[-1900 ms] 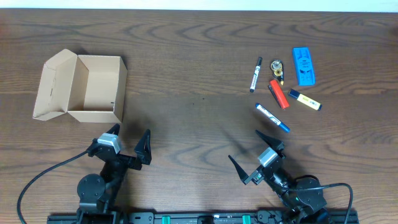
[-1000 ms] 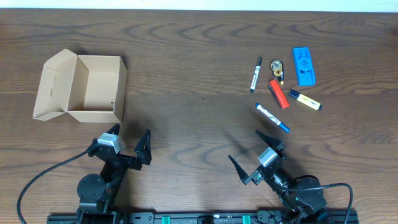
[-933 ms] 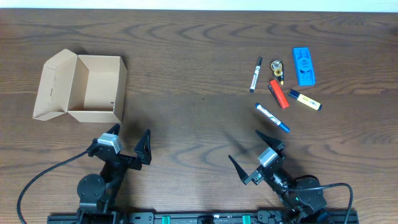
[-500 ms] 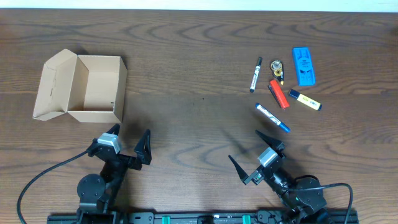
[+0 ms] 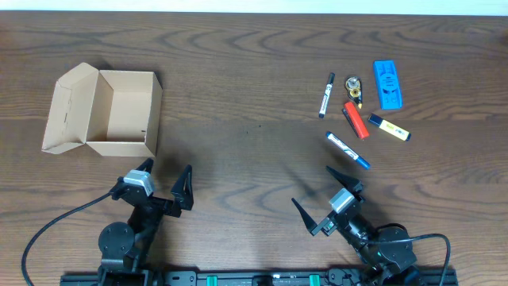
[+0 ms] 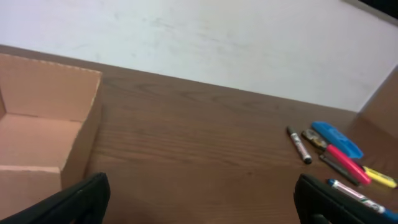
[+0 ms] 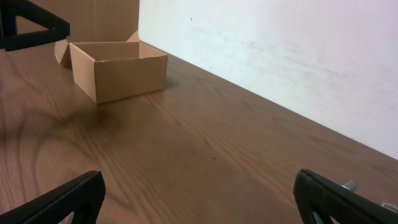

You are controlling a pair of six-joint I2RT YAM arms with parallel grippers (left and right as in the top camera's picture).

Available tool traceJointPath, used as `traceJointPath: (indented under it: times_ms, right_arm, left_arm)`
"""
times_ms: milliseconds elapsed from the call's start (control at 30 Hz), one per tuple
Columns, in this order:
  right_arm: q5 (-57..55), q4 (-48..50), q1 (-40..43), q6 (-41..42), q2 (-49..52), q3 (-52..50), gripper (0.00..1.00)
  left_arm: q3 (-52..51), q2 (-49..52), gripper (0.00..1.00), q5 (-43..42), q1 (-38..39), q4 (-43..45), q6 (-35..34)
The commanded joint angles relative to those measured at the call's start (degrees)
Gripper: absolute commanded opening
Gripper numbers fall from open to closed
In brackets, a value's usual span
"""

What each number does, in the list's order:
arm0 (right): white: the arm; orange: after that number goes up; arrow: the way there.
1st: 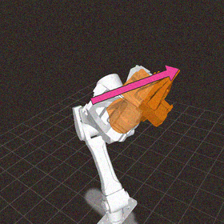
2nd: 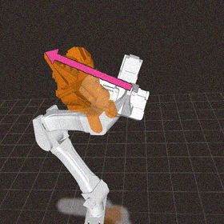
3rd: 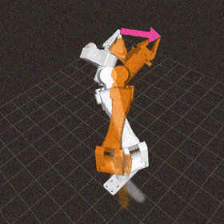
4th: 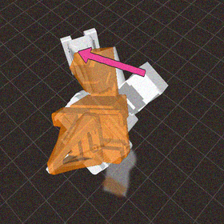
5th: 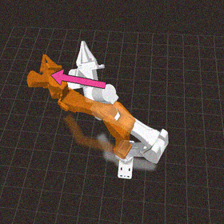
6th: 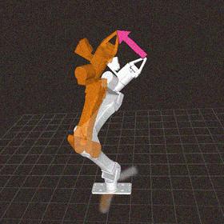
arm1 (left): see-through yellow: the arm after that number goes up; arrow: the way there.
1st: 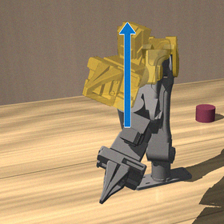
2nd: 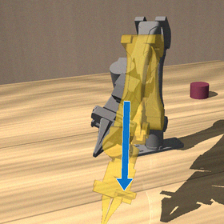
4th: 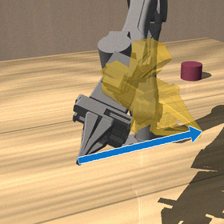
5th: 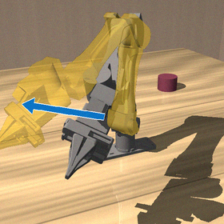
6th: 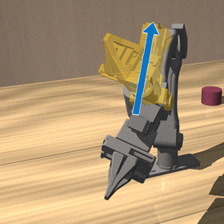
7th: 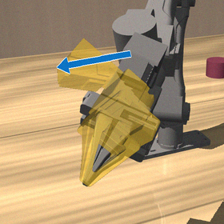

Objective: Pack container

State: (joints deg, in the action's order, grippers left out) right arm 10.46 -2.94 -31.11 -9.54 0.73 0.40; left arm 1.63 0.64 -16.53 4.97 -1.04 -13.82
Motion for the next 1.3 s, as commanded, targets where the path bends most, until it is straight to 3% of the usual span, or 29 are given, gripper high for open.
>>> traceJointPath:
  times_ms: [0,133,267,567,700,900,1267]
  right_arm:
    - [-0.6,-0.3,-0.5,-0.8,-0.3,-0.1,0.99]
    - [-0.6,-0.3,-0.5,-0.8,-0.3,-0.1,0.99]
    - [-0.6,-0.3,-0.5,-0.8,-0.3,-0.1,0.99]
    - [-0.6,-0.3,-0.5,-0.8,-0.3,-0.1,0.99]
    - [-0.6,-0.3,-0.5,-0.8,-0.3,-0.1,0.99]
    - [-0.6,-0.3,-0.5,-0.8,-0.3,-0.1,0.99]
    - [-0.6,-0.3,-0.5,-0.8,-0.3,-0.1,0.99]
  left_arm:
    - [-0.2,-0.1,0.95,-1.9,-0.1,-2.1,-2.1]
    - [6.4,2.6,0.95,3.3,-0.1,-5.5,0.9]
    - [17.4,11.1,0.95,9.8,-0.1,-12.1,10.2]
    - [41.5,40.0,0.96,19.5,-0.1,-23.9,17.8]
    - [49.4,53.5,0.95,19.5,-0.1,-28.7,22.1]
    - [52.9,66.3,0.95,19.6,-0.1,-26.2,22.2]
    - [52.9,78.7,0.95,20.3,-0.8,-19.6,22.5]
